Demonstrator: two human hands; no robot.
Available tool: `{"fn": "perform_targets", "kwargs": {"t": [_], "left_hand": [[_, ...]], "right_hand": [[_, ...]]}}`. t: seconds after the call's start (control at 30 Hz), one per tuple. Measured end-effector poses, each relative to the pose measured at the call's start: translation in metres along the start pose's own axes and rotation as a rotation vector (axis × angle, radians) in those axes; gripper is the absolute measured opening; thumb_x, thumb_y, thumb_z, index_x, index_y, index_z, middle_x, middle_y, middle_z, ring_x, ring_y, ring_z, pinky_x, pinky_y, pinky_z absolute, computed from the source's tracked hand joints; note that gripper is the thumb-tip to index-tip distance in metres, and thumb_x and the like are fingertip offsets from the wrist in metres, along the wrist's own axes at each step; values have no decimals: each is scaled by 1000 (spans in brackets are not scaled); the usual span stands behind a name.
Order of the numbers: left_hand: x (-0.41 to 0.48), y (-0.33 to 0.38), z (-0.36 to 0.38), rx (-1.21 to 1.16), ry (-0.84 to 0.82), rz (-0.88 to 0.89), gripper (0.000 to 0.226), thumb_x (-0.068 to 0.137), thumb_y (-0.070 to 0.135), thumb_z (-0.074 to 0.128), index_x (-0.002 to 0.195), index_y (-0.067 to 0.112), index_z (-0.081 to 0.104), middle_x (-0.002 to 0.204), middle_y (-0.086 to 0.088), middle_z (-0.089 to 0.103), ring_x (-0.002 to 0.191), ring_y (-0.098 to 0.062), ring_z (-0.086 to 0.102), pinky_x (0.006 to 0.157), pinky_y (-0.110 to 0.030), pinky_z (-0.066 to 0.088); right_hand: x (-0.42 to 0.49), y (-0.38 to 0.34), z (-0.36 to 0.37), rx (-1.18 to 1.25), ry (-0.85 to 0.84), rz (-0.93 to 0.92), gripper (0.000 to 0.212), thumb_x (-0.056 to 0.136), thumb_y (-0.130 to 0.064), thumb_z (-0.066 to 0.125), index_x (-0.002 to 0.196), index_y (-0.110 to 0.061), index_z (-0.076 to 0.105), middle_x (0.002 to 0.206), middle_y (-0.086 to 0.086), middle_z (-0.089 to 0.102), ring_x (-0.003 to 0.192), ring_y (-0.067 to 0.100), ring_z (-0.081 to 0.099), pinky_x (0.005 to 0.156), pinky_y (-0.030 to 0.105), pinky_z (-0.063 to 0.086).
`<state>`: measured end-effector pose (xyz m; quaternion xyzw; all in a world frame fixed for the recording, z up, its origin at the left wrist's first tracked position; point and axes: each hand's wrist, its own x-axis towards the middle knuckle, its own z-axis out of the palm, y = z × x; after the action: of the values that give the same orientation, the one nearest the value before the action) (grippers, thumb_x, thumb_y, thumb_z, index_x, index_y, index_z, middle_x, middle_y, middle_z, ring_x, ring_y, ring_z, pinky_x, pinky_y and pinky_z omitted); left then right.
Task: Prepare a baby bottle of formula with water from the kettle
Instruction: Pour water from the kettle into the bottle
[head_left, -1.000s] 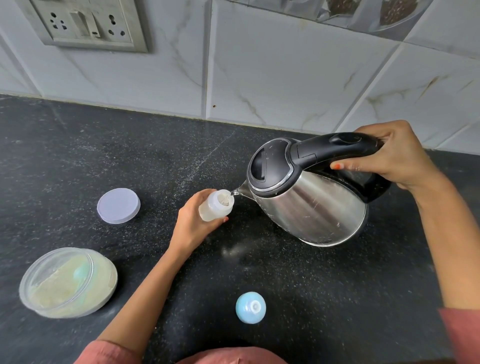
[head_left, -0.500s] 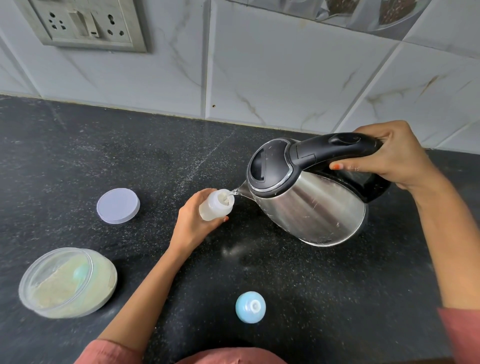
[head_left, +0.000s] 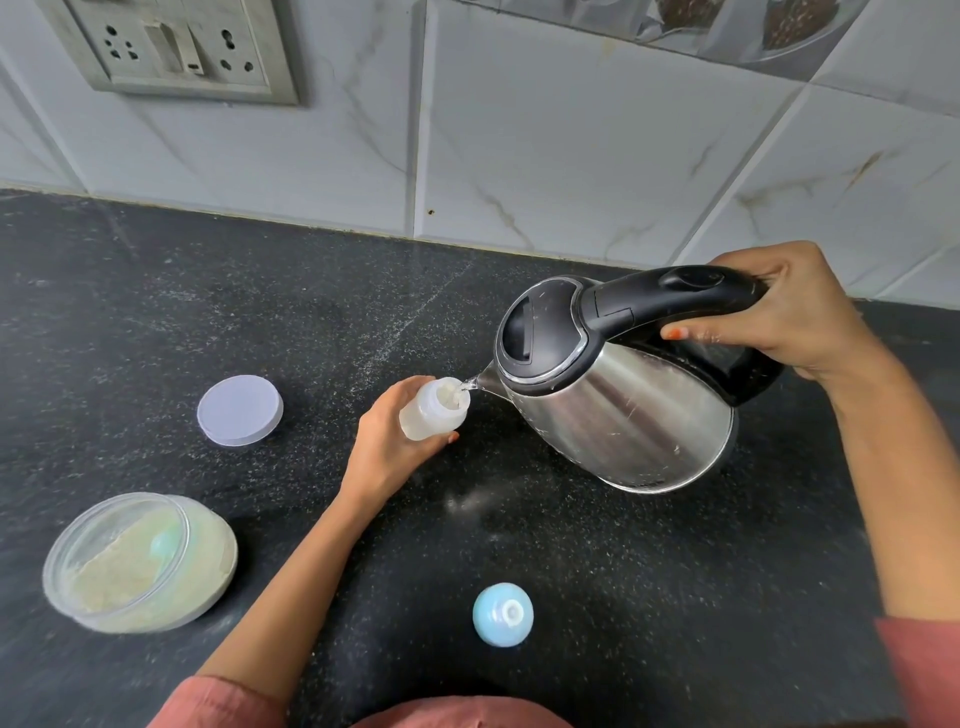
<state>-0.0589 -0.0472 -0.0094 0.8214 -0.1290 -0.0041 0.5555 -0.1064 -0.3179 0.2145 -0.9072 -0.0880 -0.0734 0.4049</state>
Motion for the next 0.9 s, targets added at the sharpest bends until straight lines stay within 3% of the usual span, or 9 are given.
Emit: {"fn": "perform_targets", "kwargs": {"t": [0.2, 0.5, 0.9], "left_hand": [[-1, 1, 0, -15, -6, -2, 61, 61, 15, 86, 115, 22, 57, 112, 16, 58, 105, -3, 52, 86, -4, 33], [-2, 2, 0, -19, -6, -2, 62, 62, 15, 85, 116, 21, 56, 114, 13, 58, 107, -6, 52, 91, -21, 37], [-2, 6, 1, -27, -21, -7, 63, 62, 17, 85, 117, 22, 56, 116, 12, 58, 110, -7, 52, 93, -25, 40]], "right_hand": [[0, 1, 0, 7, 15, 4, 25, 44, -40, 78, 66, -36, 68, 62, -22, 68, 58, -5, 60, 56, 6, 44], [-1, 0, 0, -18, 23, 8, 30, 43, -38, 77, 69, -30, 66, 61, -21, 67, 58, -2, 59, 56, 7, 44], [-3, 4, 0, 1, 27, 2, 29, 44, -39, 77, 69, -31, 66, 62, -22, 67, 59, -2, 60, 56, 8, 44]]}}
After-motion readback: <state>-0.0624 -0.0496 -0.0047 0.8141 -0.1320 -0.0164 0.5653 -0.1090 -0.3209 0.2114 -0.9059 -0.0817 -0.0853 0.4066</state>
